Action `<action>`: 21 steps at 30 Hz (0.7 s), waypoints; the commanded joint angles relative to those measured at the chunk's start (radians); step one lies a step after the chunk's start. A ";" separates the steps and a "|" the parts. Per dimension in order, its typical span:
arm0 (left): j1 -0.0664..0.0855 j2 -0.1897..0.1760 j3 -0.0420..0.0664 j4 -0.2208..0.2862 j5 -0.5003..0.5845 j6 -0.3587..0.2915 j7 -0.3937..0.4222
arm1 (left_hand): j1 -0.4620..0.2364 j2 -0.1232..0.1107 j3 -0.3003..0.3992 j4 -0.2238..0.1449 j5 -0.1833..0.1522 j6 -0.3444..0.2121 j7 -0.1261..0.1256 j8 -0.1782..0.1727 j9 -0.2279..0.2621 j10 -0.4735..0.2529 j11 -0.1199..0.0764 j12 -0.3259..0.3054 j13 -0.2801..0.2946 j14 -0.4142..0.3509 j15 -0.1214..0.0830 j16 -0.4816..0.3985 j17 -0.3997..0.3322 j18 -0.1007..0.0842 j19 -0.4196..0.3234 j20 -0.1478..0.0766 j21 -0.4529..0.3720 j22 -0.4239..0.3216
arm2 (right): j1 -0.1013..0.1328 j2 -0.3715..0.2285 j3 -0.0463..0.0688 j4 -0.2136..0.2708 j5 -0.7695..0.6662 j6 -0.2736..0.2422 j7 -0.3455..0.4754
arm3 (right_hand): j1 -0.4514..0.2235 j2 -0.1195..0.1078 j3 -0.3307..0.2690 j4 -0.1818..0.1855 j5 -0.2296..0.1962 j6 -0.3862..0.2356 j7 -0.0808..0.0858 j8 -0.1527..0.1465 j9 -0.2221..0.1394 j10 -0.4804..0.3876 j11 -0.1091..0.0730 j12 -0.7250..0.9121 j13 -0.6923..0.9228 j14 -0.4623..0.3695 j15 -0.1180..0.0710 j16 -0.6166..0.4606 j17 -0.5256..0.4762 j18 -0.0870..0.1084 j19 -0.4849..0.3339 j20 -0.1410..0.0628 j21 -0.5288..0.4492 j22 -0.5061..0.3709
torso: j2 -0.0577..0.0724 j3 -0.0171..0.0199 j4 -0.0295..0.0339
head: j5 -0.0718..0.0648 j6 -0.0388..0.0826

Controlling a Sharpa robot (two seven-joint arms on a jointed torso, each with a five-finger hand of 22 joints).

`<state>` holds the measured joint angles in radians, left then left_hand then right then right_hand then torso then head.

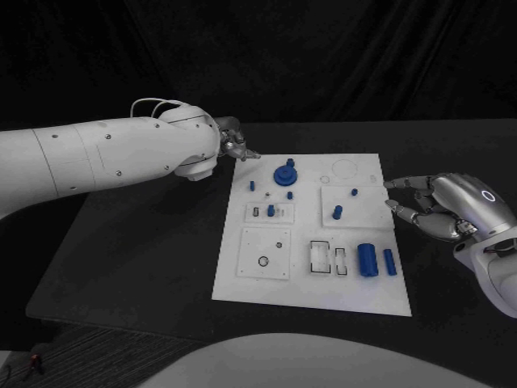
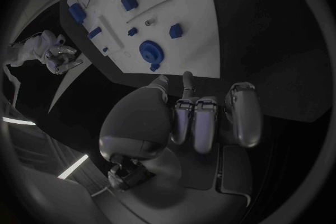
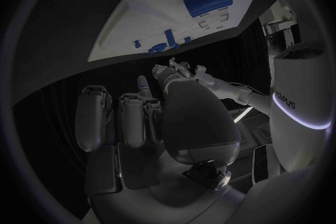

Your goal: Assemble the parts on the task board

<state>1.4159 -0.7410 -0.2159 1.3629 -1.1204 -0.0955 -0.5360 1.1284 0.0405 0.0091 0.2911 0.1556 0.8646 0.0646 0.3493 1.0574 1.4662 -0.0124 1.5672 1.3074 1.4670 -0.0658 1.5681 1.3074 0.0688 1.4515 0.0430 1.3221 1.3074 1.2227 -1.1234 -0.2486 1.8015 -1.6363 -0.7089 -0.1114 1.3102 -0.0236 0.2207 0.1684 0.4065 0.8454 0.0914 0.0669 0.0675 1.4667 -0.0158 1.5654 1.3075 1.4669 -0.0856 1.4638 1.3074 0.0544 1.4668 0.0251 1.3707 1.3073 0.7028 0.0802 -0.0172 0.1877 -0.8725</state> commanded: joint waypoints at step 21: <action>-0.033 0.032 0.000 -0.053 -0.011 0.160 -0.011 | -0.102 0.035 -0.094 0.002 -0.089 0.054 -0.016 0.052 0.025 0.105 -0.007 0.004 0.263 0.104 -0.003 0.003 0.263 -0.008 -0.005 0.001 -0.008 0.184 | -0.005 0.002 0.001 0.000 -0.003 -0.011 -0.015 | -0.005 -0.002 0.008 0.002 0.013 0.011 0.001 0.003 0.001 0.104 0.005 0.005 0.263 0.077 0.010 0.001 0.113 -0.010 0.025 0.010 0.004 0.205 | 0.000 -0.0003 0.0009 | 0.009 0.000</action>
<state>1.3853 -0.7088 -0.2164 1.3060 -1.1282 0.0241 -0.5555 1.0338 0.0744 -0.0804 0.2933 0.0705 0.9113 0.0465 0.3966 1.0814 1.4662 -0.0124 1.5672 1.3074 1.4669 -0.0659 1.5681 1.3073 0.0688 1.4515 0.0429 1.3180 1.3074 1.2203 -1.1208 -0.2485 1.7999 -1.6363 -0.7095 -0.1115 1.3103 -0.0236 0.2235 0.1712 0.4141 0.8468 0.0929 0.0669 0.0672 1.4667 -0.0158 1.5655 1.3074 1.4632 -0.0819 1.4638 1.3073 0.0544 1.4631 0.0288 1.3707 1.3081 0.7036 0.0790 -0.0165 0.1957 -0.8725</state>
